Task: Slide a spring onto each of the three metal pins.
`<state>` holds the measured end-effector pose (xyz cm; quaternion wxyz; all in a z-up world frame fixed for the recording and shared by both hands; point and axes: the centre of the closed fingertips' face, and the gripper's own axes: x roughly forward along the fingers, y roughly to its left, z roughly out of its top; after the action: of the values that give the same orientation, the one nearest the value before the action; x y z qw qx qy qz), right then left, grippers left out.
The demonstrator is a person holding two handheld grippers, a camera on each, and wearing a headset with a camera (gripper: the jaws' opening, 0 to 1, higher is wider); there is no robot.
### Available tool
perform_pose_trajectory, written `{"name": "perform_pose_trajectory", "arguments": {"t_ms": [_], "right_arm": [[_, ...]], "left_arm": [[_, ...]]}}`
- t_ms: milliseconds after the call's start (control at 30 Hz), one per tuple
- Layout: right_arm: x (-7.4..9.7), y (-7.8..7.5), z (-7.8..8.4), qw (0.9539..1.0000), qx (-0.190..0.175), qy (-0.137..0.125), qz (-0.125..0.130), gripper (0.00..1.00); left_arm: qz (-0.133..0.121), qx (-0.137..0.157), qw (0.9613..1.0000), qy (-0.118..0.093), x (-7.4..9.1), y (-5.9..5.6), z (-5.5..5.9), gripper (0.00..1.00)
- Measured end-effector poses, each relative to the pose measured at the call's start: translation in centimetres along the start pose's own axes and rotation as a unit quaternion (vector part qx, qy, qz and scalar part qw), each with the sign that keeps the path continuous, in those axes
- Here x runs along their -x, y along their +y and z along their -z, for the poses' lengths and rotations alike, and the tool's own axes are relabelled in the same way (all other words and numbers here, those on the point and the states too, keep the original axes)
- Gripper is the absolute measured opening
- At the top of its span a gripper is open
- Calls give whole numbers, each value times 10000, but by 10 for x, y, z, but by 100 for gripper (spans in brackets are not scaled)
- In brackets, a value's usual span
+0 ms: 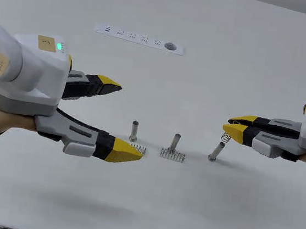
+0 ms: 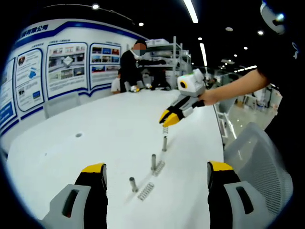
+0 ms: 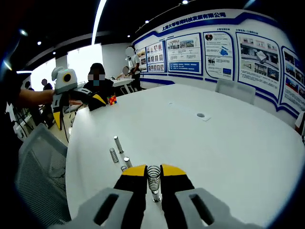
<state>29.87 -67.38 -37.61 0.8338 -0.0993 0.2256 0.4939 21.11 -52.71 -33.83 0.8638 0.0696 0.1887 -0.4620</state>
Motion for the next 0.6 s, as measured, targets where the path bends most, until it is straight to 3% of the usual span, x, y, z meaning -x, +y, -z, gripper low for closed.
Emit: {"name": "perform_pose_trajectory", "arguments": {"t_ms": [367, 600], "right_arm": [[-3, -6, 14, 9997, -201, 65, 121, 11], [-8, -4, 19, 9995, -290, 60, 101, 11]], "left_arm": [[-122, 101, 9999, 52, 2, 2, 6, 100], [-192, 139, 9997, 96, 8, 6, 8, 100]]}}
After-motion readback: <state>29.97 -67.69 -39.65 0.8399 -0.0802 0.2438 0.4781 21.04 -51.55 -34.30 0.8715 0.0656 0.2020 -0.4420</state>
